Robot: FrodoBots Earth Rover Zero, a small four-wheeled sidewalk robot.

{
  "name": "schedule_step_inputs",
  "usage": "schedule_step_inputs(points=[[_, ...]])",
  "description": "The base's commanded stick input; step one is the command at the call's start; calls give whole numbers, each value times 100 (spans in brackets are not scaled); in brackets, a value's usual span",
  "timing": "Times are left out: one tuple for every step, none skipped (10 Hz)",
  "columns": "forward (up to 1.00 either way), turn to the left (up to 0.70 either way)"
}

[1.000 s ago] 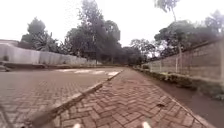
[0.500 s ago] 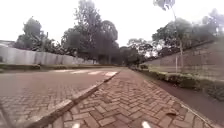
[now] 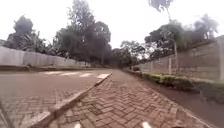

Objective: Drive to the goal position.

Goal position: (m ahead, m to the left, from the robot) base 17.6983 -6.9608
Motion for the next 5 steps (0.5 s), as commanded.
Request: schedule_step_inputs(points=[[70, 2], [70, 1], [70, 0], [70, -18], [70, -35]])
